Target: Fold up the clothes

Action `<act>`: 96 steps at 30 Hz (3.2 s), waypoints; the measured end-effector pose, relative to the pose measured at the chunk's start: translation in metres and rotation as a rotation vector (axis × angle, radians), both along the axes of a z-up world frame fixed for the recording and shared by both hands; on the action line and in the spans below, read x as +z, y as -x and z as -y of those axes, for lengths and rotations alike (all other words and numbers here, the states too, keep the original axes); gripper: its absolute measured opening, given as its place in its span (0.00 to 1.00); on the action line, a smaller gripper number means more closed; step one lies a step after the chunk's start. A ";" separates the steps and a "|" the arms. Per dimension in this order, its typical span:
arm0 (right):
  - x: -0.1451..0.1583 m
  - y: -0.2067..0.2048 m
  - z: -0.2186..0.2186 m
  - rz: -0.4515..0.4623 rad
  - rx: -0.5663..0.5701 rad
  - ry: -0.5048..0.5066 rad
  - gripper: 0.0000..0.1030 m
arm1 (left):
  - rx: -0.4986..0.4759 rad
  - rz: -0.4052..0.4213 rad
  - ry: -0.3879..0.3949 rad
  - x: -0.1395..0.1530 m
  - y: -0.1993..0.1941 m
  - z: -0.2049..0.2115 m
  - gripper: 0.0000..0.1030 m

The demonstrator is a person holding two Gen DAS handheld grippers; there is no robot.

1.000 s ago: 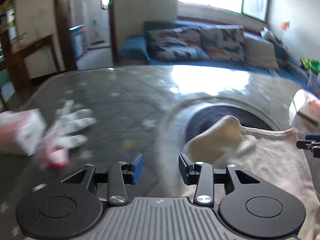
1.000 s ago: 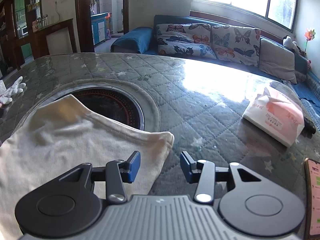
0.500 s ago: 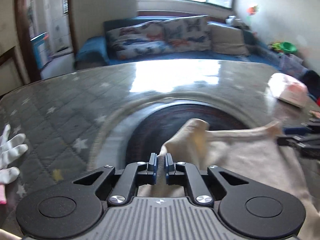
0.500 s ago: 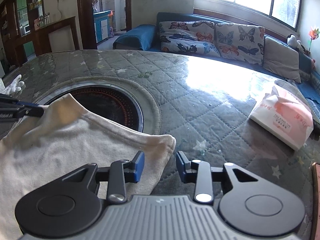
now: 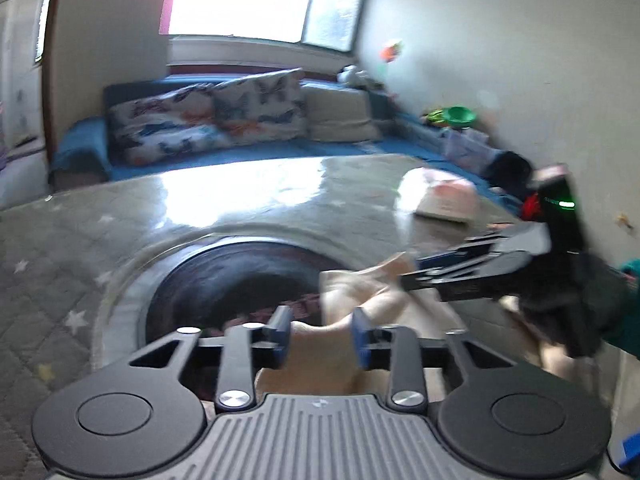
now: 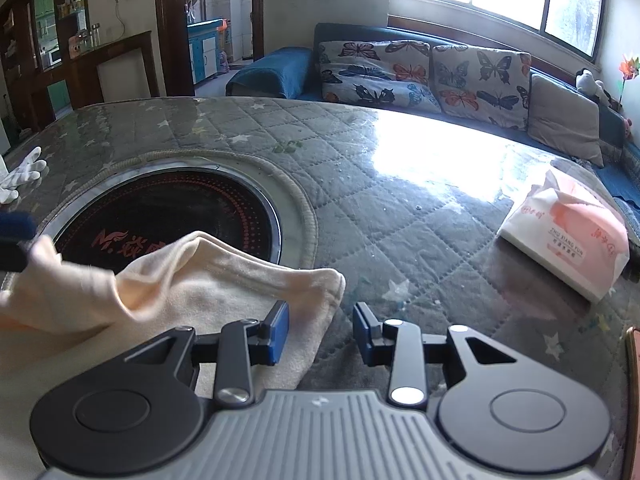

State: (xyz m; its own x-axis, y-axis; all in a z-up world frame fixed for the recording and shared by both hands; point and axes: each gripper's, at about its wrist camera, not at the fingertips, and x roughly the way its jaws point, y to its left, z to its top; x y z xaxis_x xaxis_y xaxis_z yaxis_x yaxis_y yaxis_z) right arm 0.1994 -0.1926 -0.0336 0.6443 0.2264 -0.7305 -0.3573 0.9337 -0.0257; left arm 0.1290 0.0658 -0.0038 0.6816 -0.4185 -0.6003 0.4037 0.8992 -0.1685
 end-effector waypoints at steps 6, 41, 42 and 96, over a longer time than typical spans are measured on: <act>0.000 0.000 -0.003 0.007 0.007 0.002 0.33 | -0.002 -0.083 -0.044 -0.025 -0.011 0.009 0.39; 0.005 0.002 0.002 0.030 0.005 -0.005 0.09 | -0.113 0.226 -0.228 0.007 0.060 0.047 0.59; 0.005 0.001 0.002 0.029 0.006 -0.005 0.09 | -0.097 0.212 -0.236 0.007 0.055 0.043 0.62; 0.038 0.169 -0.009 0.046 0.301 -0.008 0.22 | 0.126 0.132 -0.360 -0.020 0.104 0.010 0.38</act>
State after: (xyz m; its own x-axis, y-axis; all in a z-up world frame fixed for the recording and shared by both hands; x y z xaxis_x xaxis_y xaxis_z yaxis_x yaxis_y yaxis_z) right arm 0.0306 -0.1833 0.0046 0.5799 0.4177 -0.6995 -0.6168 0.7860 -0.0419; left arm 0.0247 0.0554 -0.0241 0.7949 -0.1052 -0.5975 0.2835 0.9351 0.2125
